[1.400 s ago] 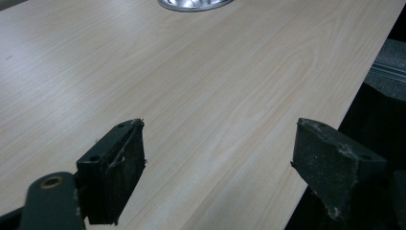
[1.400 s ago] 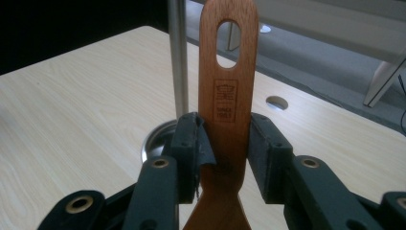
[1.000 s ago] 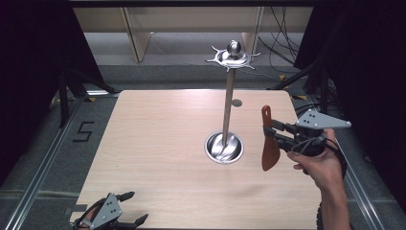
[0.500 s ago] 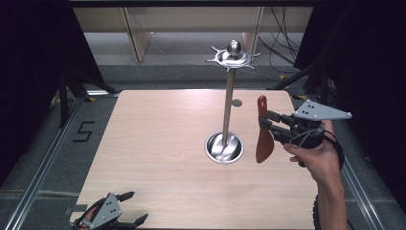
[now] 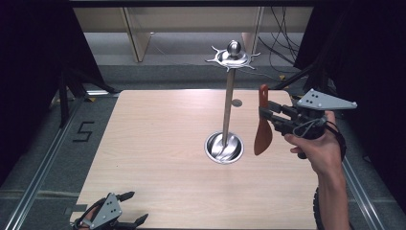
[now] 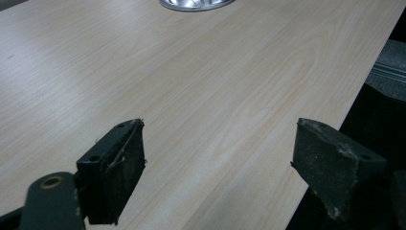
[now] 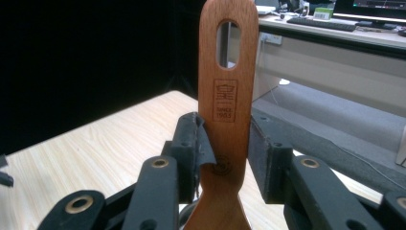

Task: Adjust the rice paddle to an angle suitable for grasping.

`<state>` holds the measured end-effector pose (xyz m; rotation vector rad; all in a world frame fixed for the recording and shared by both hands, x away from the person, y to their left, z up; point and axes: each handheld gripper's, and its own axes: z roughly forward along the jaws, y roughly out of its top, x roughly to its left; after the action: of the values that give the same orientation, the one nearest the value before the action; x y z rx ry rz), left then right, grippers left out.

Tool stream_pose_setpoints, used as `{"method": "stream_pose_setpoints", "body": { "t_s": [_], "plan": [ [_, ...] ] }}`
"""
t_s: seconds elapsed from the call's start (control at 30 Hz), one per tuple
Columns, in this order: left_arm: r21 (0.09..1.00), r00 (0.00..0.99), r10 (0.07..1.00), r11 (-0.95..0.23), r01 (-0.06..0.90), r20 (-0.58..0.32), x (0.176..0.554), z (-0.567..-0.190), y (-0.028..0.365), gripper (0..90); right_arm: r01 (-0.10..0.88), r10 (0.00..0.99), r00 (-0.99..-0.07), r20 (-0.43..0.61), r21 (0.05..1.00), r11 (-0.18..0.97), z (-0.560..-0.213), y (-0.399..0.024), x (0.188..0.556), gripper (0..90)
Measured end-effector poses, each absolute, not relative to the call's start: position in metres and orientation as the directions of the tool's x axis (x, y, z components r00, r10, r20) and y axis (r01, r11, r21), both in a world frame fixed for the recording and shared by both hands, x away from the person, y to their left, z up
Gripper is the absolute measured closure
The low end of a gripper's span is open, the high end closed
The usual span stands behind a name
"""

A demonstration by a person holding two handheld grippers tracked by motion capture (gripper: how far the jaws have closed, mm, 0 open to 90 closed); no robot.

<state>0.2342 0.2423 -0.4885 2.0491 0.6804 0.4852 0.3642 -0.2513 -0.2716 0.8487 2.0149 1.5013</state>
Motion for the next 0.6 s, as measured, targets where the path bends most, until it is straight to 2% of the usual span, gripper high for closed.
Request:
{"method": "stream_pose_setpoints", "body": {
  "t_s": [0.2,0.23,0.6],
  "plan": [
    [0.854,0.768,0.636,-0.44,0.277,0.078,0.234,-0.489,0.242,17.8,0.194,0.727,-0.687,0.005,0.965,0.177,-0.263,-0.249,0.367,67.0],
    [0.85,0.773,0.628,-0.453,0.267,0.092,0.235,-0.489,0.242,17.8,0.169,0.726,-0.687,-0.032,0.965,0.201,-0.258,-0.248,0.369,67.0],
    [0.851,0.773,0.627,-0.453,0.266,0.093,0.235,-0.488,0.242,17.8,0.172,0.732,-0.681,-0.022,0.967,0.189,-0.239,-0.243,0.375,67.0]
  ]
}}
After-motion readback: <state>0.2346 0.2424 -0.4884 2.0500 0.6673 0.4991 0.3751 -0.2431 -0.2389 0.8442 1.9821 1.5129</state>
